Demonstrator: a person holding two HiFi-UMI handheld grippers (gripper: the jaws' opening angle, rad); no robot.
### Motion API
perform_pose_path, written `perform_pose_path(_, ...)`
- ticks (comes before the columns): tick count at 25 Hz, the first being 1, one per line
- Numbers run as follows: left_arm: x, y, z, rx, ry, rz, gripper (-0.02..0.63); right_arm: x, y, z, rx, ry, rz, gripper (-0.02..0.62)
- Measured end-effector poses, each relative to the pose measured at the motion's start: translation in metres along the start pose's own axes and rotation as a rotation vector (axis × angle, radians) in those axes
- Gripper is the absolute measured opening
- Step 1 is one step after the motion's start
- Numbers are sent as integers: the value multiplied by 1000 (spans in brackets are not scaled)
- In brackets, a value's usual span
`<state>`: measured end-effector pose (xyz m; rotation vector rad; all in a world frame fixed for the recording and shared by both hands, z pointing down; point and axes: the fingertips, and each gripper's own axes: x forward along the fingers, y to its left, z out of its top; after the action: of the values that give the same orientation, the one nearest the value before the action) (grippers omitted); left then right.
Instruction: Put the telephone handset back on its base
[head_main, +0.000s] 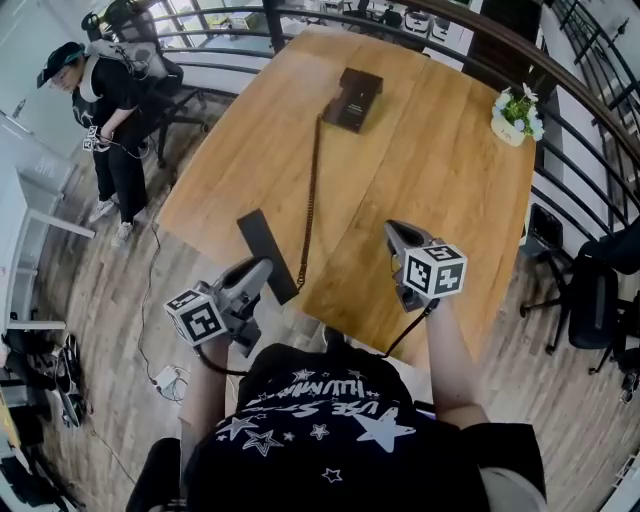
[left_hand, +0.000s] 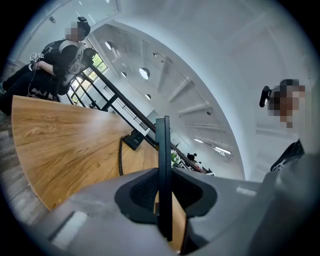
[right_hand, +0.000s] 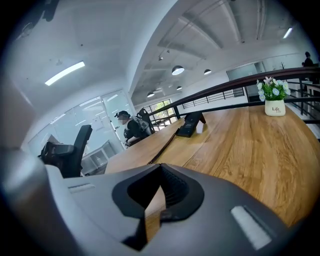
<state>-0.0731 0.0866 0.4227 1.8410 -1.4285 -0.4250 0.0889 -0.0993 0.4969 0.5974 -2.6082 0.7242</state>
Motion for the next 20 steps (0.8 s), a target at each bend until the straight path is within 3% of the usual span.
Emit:
perform_pose_path(6,9,26,12,-5,38,0,83,19,-14,-2,30,14,-37,2)
perform_pose_path(11,29,63,36,-33,96,-53,83,24,-33,7,82,-10,-154,2)
perform_pose_path(20,85,92,94,5,227,-247,83,8,-40,37,144,-109,-374,2)
